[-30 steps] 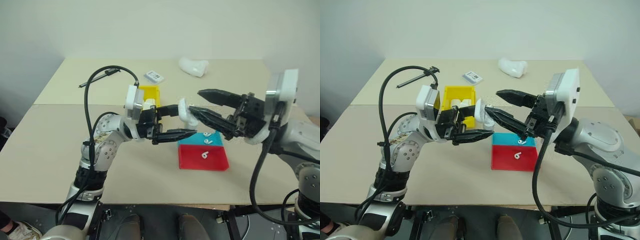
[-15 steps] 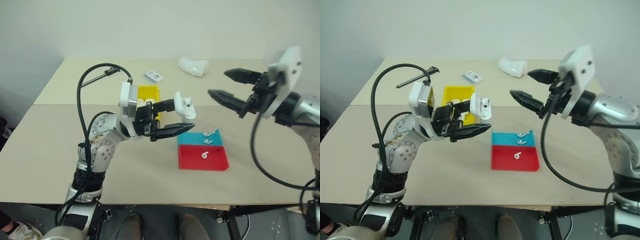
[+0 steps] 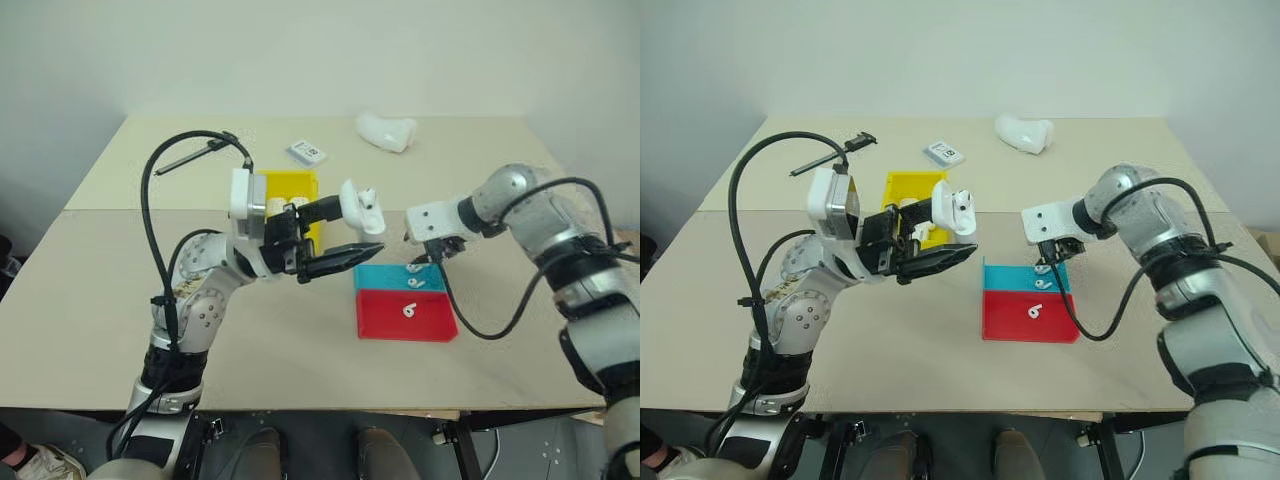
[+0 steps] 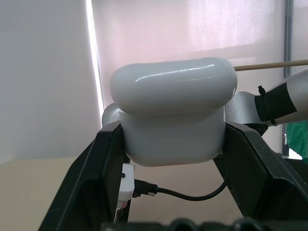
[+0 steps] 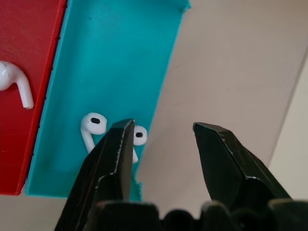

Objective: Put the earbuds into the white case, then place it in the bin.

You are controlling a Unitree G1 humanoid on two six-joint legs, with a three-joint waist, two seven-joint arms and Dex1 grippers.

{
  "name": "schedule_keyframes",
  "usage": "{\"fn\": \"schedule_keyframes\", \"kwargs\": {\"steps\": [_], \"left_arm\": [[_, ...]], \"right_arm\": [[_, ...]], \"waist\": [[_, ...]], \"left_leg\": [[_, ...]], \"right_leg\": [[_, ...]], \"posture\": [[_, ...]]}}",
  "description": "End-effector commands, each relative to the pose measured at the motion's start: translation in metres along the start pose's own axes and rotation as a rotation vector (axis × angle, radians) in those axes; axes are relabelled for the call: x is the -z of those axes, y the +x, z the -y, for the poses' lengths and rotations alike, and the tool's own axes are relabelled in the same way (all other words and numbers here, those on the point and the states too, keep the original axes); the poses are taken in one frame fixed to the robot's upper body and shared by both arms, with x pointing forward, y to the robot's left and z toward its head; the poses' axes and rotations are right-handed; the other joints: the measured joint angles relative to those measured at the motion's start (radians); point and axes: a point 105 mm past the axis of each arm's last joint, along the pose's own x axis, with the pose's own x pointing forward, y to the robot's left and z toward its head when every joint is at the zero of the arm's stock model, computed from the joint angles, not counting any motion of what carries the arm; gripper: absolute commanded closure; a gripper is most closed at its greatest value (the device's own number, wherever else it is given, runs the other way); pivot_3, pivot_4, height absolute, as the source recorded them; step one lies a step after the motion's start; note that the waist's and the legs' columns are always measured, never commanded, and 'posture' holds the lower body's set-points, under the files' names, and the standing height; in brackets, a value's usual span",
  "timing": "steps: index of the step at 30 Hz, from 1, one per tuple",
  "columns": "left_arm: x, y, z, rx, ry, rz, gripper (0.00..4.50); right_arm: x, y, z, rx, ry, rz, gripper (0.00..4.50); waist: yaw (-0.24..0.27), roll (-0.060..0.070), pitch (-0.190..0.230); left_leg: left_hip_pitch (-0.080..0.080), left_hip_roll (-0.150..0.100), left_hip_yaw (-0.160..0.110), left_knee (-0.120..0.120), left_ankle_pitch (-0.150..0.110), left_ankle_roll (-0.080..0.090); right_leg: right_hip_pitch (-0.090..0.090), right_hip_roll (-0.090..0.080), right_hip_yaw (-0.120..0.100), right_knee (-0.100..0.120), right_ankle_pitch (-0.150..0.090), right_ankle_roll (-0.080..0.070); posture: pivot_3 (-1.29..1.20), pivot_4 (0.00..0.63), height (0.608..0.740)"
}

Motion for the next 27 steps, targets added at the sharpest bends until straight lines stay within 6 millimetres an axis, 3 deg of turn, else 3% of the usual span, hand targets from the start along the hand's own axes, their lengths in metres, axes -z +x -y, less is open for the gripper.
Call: {"fn": "schedule_keyframes", "kwargs": {"steps": [1,22,25,27], "left_arm": [[-0.013,0.001,0.003,0.004,0.070,0.021,1.73],[-0.017,-0.002,0.008,-0.022,0.094,0.007,1.73],[-0.018,-0.002,0.009,-0.022,0.096,0.008,1.73],[-0.018,-0.002,0.010,-0.023,0.096,0.008,1.73]], "right_arm": [[0.007,-0.001,0.002,-0.033,-0.038,-0.048,1.91],[0.019,0.026,0.002,-0.030,-0.012,-0.125,1.91],[0.022,0.028,-0.002,-0.050,-0.022,-0.144,2.47],[0.022,0.029,-0.003,-0.053,-0.014,-0.137,3.14]], "waist": [[0.002,0.000,0.000],[-0.007,0.001,0.000],[-0.008,0.001,0.000],[-0.008,0.001,0.000]], "left_leg": [[0.000,0.000,0.000,0.000,0.000,-0.001],[0.005,0.000,0.001,-0.001,0.002,-0.004],[0.005,0.000,0.001,-0.001,0.002,-0.004],[0.005,0.000,0.001,-0.001,0.002,-0.003]], "right_leg": [[0.000,0.000,0.000,0.000,0.000,0.000],[0.003,-0.001,0.000,0.002,0.000,0.000],[0.003,-0.001,0.000,0.002,0.000,0.000],[0.003,-0.001,0.000,0.002,0.000,0.000]], "posture": [[0.00,0.150,0.740],[0.00,0.150,0.740],[0.00,0.150,0.740],[0.00,0.150,0.740]]}}
